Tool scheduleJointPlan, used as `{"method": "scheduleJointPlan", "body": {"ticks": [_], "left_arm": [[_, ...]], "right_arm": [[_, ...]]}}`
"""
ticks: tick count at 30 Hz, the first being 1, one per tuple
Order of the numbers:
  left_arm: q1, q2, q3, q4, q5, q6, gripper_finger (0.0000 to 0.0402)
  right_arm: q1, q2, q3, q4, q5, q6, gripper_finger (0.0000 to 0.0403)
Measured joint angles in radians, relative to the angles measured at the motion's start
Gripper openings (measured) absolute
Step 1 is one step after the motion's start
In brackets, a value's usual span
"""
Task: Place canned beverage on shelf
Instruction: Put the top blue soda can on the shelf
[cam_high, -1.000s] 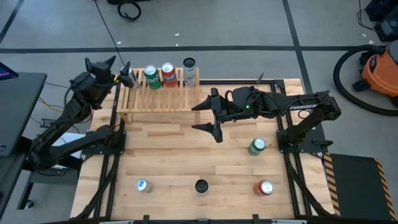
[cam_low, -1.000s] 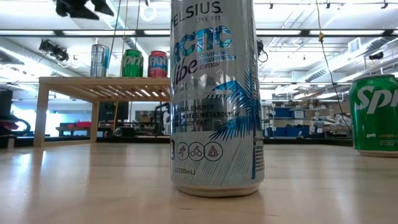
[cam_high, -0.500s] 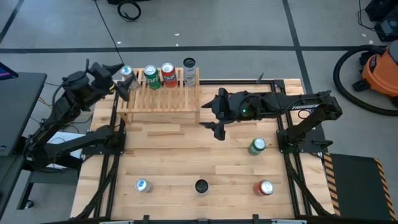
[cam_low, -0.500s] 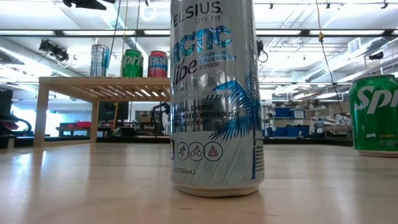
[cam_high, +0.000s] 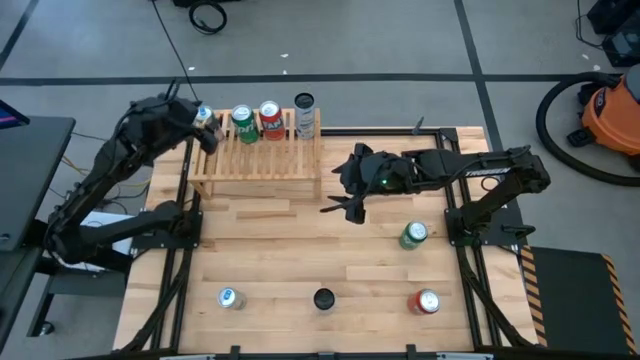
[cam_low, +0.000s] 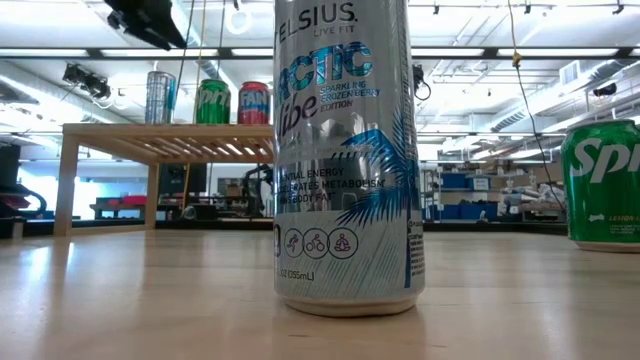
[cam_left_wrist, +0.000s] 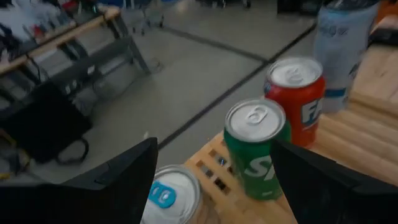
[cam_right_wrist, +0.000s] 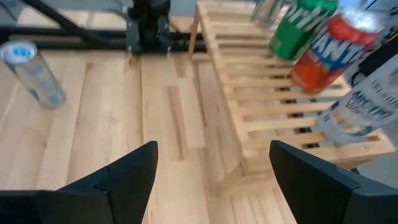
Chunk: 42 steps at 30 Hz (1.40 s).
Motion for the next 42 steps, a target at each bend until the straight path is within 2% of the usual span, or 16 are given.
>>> {"method": "scheduleJointPlan", "body": {"ticks": [10,15,18,27,34,42], "left_arm": [[-0.001,0.124,0.212,-0.181,-0.006,-0.027,0.0319],[-0.001,0.156,0.281,-0.265,-0.101,-0.081,0.0319],[-0.001,0.176,0.316,-0.313,-0.109,-0.134,0.0318],[-0.001,0.261,0.327,-0.417,-0.119,-0.21,0.0318],[0.0,0.307,0.326,-0.428,-0.255,-0.233,0.0319],[0.014,0.333,0.326,-0.434,-0.247,-0.28,0.0318]], "right_arm": [[0.0,0.0,-0.073,0.01,-0.012,0.046,0.0318],[0.002,0.0,-0.088,0.009,-0.019,0.098,0.0318],[0.002,0.0,-0.089,0.01,-0.019,0.121,0.0318],[0.002,0.0,-0.089,0.01,-0.02,0.135,0.0318],[0.002,0.0,-0.089,0.01,-0.023,0.131,0.0318],[0.002,0.0,-0.089,0.01,-0.045,0.112,0.0318]]}}
